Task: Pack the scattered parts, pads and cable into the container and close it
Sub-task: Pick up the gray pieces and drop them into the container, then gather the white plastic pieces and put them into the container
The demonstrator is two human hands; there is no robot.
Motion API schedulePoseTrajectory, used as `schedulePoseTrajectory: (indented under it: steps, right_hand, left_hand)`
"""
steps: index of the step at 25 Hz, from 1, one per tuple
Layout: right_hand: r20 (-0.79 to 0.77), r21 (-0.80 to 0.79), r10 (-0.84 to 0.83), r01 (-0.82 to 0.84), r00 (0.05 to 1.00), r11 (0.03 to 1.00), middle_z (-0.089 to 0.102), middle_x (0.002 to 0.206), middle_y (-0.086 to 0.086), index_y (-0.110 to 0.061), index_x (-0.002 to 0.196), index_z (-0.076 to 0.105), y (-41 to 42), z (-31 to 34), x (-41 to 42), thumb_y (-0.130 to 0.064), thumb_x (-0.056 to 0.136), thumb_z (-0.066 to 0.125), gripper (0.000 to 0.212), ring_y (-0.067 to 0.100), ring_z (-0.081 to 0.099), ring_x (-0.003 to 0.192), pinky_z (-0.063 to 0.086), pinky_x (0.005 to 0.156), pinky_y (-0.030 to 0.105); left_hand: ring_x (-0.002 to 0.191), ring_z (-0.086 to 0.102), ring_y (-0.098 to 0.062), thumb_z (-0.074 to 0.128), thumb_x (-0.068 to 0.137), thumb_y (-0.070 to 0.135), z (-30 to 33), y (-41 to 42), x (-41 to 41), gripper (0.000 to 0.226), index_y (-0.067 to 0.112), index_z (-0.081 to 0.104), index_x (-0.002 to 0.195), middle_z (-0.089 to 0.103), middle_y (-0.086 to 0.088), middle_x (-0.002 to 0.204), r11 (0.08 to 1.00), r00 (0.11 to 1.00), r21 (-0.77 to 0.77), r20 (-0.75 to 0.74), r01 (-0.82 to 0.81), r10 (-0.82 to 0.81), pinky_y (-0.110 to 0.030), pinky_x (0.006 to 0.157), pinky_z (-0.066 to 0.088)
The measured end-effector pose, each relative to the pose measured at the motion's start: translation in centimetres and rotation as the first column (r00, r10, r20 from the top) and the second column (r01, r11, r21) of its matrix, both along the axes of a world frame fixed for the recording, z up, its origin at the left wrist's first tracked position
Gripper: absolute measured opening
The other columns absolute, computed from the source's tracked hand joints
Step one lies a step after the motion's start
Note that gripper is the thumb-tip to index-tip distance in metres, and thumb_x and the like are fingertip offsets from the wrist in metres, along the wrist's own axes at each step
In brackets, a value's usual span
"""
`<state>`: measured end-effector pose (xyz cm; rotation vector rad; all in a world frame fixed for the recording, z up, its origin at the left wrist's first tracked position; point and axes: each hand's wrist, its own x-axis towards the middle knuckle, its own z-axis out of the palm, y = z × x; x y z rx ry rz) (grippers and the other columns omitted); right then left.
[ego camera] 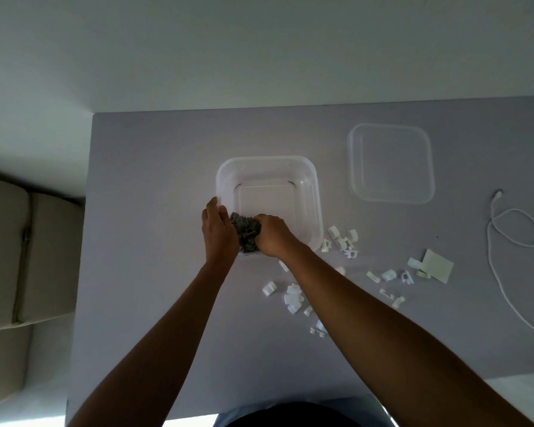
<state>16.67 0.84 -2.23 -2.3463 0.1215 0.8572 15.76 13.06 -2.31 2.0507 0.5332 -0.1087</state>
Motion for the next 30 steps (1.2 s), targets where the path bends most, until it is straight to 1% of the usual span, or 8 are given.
schedulePoseTrajectory:
  steps: [9,12,16,19,21,24,28,30]
  right_hand:
    - [0.046,0.035,-0.003,0.001,0.999,0.999,0.056,0.135,0.02,-0.004,0.14,0.047,-0.1,1.1,-0.8,0.003,0.089,0.054,0.053,0.034,0.054,0.124,0.045,0.1,0.031]
    - [0.15,0.098,-0.104,0.089,0.983,0.991,0.057,0.132,0.015,-0.01,0.137,0.051,-1.6,2.6,-1.5,0.006,0.09,0.053,0.05,0.026,0.058,0.118,0.048,0.096,0.026]
    - [0.466,0.249,-0.368,0.28,0.804,0.927,0.069,0.109,0.003,-0.01,0.11,0.067,-6.0,4.6,-3.3,0.004,0.093,0.053,0.027,0.008,0.063,0.099,0.048,0.09,0.012]
    - [0.543,0.209,-0.461,0.419,0.702,0.884,0.068,0.102,0.002,-0.009,0.103,0.068,-11.3,4.0,-5.1,0.008,0.09,0.053,0.026,0.009,0.063,0.094,0.042,0.084,0.003]
    - [0.539,0.115,-0.453,0.471,0.71,0.875,0.067,0.102,0.007,-0.009,0.103,0.067,-15.0,2.5,-6.3,0.011,0.086,0.053,0.03,0.017,0.064,0.094,0.044,0.085,0.009]
    - [0.411,0.004,-0.426,0.466,0.806,0.885,0.063,0.108,0.011,-0.011,0.11,0.064,-18.7,-0.3,-7.8,0.005,0.081,0.061,0.033,0.024,0.061,0.099,0.051,0.089,0.031]
    - [0.334,-0.073,-0.247,0.286,0.91,0.955,0.055,0.13,0.007,-0.021,0.131,0.054,-20.4,-2.8,-8.9,-0.012,0.079,0.069,0.055,0.026,0.048,0.121,0.031,0.097,0.021]
    - [0.296,-0.063,-0.191,0.219,0.936,0.974,0.046,0.141,0.008,-0.021,0.138,0.048,-20.7,-3.0,-8.7,-0.011,0.076,0.072,0.067,0.027,0.039,0.128,0.031,0.1,0.025]
  left_hand:
    - [0.128,0.044,-0.028,0.031,0.105,0.021,0.5,1.4,-0.6,0.043,0.008,0.033,0.146,0.043,-0.017,0.143,0.999,0.999,0.031,-0.023,-0.028,0.029,-0.026,0.098,0.035]
    - [0.128,0.044,-0.029,0.042,0.101,0.03,1.6,0.8,-0.7,0.046,0.011,0.036,0.143,0.043,-0.015,0.14,0.988,0.997,0.149,0.07,-0.034,0.024,-0.043,0.102,0.043]
    - [0.117,0.05,-0.023,0.056,0.093,0.022,4.5,-2.7,-0.9,0.036,0.01,0.051,0.127,0.056,-0.011,0.125,0.921,0.925,0.386,0.332,0.046,-0.185,-0.033,0.097,0.037]
    - [0.099,0.06,-0.015,0.059,0.092,0.011,5.7,-7.6,-2.0,0.023,0.008,0.059,0.114,0.063,-0.008,0.112,0.901,0.803,0.321,0.431,0.29,-0.412,-0.024,0.088,0.047]
    - [0.091,0.059,-0.011,0.058,0.092,0.006,5.2,-11.1,-3.2,0.021,0.007,0.06,0.113,0.061,-0.007,0.11,0.821,0.714,0.283,0.405,0.496,-0.571,-0.02,0.08,0.051]
    - [0.103,0.058,-0.019,0.054,0.09,-0.003,2.2,-14.7,-5.2,0.028,0.005,0.06,0.116,0.058,-0.011,0.117,0.695,0.644,0.292,0.262,0.657,-0.719,-0.029,0.087,0.053]
    - [0.121,0.048,-0.031,0.052,0.078,-0.017,-0.4,-17.1,-6.7,0.052,0.001,0.055,0.127,0.052,-0.019,0.131,0.631,0.647,0.34,0.08,0.698,-0.758,-0.036,0.102,0.044]
    - [0.121,0.045,-0.034,0.054,0.072,-0.018,-1.4,-17.7,-7.1,0.059,0.0,0.052,0.129,0.05,-0.021,0.13,0.608,0.669,0.401,-0.015,0.685,-0.743,-0.04,0.102,0.044]
